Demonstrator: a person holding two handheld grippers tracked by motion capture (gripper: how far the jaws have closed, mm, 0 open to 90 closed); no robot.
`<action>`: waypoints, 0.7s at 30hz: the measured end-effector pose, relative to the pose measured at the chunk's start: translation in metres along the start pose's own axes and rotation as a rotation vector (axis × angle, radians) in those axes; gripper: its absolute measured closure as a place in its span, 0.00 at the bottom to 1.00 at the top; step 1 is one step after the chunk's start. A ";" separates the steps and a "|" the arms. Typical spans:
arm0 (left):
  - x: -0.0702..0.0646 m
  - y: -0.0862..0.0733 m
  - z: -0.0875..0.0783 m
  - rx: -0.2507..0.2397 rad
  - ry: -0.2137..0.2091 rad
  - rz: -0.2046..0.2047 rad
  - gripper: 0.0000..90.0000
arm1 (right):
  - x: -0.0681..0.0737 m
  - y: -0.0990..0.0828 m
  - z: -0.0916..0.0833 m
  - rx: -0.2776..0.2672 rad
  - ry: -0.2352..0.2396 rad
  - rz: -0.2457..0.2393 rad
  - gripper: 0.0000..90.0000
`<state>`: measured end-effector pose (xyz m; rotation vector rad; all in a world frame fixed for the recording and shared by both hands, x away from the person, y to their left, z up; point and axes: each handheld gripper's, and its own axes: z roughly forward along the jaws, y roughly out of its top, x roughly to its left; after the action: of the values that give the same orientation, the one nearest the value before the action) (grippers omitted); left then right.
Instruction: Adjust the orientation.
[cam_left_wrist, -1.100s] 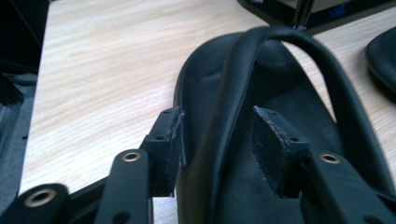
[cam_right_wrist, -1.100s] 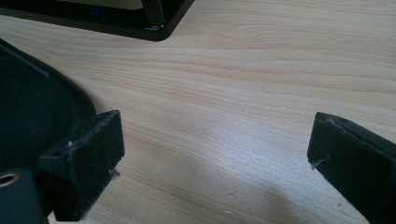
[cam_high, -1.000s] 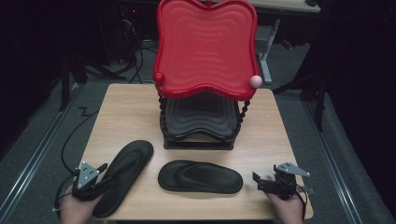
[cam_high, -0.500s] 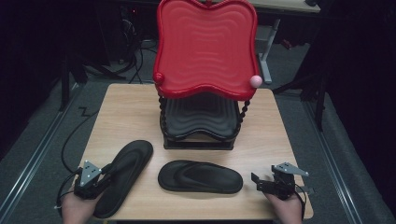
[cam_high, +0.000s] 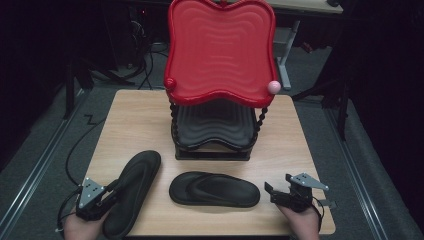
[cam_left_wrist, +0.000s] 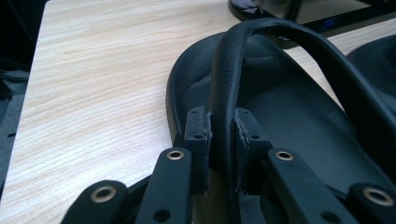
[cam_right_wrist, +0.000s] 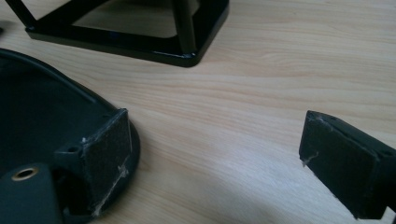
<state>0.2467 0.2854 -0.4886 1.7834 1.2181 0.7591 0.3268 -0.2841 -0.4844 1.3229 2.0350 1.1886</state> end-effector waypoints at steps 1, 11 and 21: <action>-0.001 0.000 -0.002 -0.002 -0.003 0.003 0.86 | 0.002 0.001 0.001 -0.002 0.004 -0.002 0.11; -0.023 0.001 -0.026 -0.065 -0.053 0.014 0.86 | 0.022 0.014 0.014 -0.025 0.070 -0.041 0.14; -0.051 0.012 -0.036 -0.118 -0.129 0.047 0.86 | 0.044 0.022 0.011 -0.075 0.098 -0.075 0.15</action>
<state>0.2049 0.2460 -0.4623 1.7406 1.0294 0.7162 0.3264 -0.2362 -0.4681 1.1637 2.0668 1.3062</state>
